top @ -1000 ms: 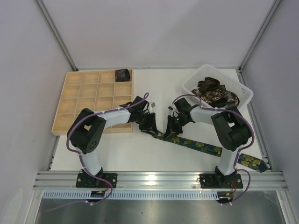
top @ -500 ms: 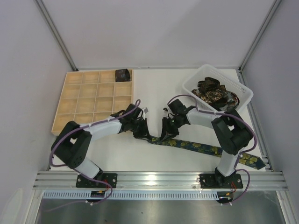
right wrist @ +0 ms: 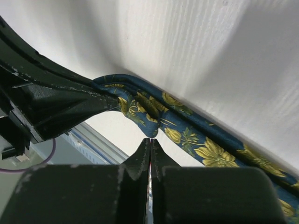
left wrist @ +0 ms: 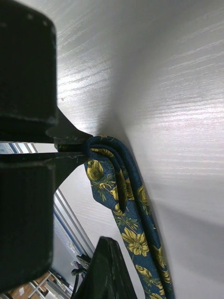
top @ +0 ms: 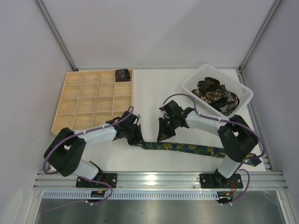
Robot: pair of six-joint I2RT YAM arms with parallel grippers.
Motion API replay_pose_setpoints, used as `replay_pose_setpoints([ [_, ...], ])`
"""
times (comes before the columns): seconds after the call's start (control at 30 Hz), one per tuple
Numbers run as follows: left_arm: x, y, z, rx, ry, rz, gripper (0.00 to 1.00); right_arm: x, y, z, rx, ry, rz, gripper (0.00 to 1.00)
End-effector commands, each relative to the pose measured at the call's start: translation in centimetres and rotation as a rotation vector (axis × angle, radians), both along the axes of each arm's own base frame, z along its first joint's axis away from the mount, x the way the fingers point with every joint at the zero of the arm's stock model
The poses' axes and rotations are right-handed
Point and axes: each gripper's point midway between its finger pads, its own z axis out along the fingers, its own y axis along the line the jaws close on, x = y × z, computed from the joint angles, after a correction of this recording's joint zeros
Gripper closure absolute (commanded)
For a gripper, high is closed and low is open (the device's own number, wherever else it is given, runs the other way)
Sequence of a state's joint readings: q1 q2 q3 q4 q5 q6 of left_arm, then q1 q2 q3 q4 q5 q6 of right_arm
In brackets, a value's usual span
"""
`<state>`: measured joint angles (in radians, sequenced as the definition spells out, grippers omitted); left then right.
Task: Roll the ties
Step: Roll the tie
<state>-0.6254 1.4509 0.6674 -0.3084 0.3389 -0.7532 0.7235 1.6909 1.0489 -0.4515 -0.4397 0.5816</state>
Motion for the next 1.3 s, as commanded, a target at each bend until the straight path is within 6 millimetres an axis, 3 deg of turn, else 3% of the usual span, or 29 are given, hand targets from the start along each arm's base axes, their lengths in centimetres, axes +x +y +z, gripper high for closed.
replay_pose_setpoints([
  [0.0,1.0,-0.1,1.2,-0.017,-0.054,0.036,1.00,-0.6,1.4,0.0,0.046,0.033,-0.012,1.00],
  [0.13,1.0,0.0,1.5,-0.009,-0.056,0.038,1.00,-0.7,2.5,-0.3,0.060,0.035,-0.010,1.00],
  [0.5,1.0,0.0,2.3,-0.017,-0.064,0.045,0.99,-0.8,3.0,-3.4,0.018,0.045,0.004,1.00],
  [0.63,0.9,-0.4,3.2,-0.026,-0.067,0.040,1.00,-0.8,3.6,-3.5,0.022,0.043,0.014,1.00],
  [0.87,1.4,-2.8,6.2,-0.026,-0.118,-0.008,1.00,-1.0,4.1,-3.2,0.036,0.042,0.025,1.00],
  [1.27,0.4,-6.1,4.9,-0.040,-0.058,-0.062,1.00,-1.2,4.4,-2.8,0.072,0.058,0.006,1.00],
])
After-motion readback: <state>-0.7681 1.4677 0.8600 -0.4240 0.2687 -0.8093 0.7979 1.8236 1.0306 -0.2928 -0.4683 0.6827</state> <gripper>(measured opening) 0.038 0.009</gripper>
